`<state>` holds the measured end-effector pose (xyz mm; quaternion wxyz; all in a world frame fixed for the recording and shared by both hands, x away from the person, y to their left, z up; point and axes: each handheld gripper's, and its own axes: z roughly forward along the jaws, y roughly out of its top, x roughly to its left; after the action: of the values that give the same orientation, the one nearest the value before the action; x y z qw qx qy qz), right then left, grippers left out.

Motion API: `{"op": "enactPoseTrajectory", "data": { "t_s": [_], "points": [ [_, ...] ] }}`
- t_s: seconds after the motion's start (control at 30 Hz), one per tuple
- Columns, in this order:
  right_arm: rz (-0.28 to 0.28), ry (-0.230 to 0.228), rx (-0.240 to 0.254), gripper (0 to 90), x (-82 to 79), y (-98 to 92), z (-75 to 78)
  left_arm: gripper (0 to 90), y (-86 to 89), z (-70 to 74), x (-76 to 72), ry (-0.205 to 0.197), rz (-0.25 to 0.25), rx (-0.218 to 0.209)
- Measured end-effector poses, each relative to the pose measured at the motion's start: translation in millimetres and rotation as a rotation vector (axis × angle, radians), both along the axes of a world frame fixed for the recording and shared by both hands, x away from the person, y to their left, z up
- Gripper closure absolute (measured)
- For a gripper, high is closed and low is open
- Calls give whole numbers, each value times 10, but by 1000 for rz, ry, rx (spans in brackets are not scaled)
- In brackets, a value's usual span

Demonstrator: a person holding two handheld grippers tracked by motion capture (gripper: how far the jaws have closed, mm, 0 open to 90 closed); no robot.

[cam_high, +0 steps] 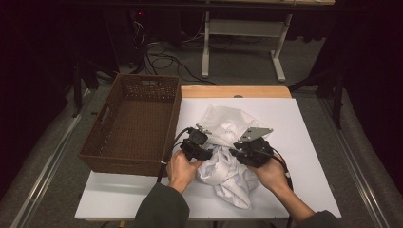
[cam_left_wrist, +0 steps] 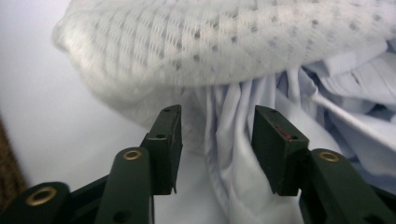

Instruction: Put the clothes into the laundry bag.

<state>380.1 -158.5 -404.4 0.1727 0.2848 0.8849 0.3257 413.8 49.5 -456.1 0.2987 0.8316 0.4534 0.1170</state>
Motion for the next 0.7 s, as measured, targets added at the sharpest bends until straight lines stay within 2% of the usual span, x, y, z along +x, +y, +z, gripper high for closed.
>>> {"op": "enactPoseTrajectory", "data": {
  "t_s": [0.17, 0.23, 0.33, 0.4, 0.5, 0.53, 0.63, 0.67, 0.7],
  "points": [
    [36, 6, -7, 684, -127, 37, -10, 502, 34, 23, -38, 15, 0, 18],
    [49, 28, -29, 662, -147, 95, -50, 494, 48, 38, -27, 23, 12, 24],
    [54, 76, -72, 581, -109, 196, -165, 476, 79, 68, -18, 34, 26, 27],
    [31, 94, -110, 544, -58, 244, -265, 468, 99, 88, -27, 34, 29, 33],
    [-25, 105, -205, 498, 75, 246, -455, 456, 135, 109, -25, 34, 45, 23],
    [-40, 121, -216, 495, 126, 221, -529, 452, 147, 115, -19, 38, 47, 24],
    [-57, 168, -205, 512, 219, 107, -678, 448, 150, 111, 10, 45, 56, 21],
    [-59, 168, -195, 541, 222, 84, -700, 450, 151, 105, 34, 43, 55, 23],
    [-55, 164, -195, 575, 221, 64, -713, 451, 147, 100, 50, 61, 68, 19]
  ]
}}
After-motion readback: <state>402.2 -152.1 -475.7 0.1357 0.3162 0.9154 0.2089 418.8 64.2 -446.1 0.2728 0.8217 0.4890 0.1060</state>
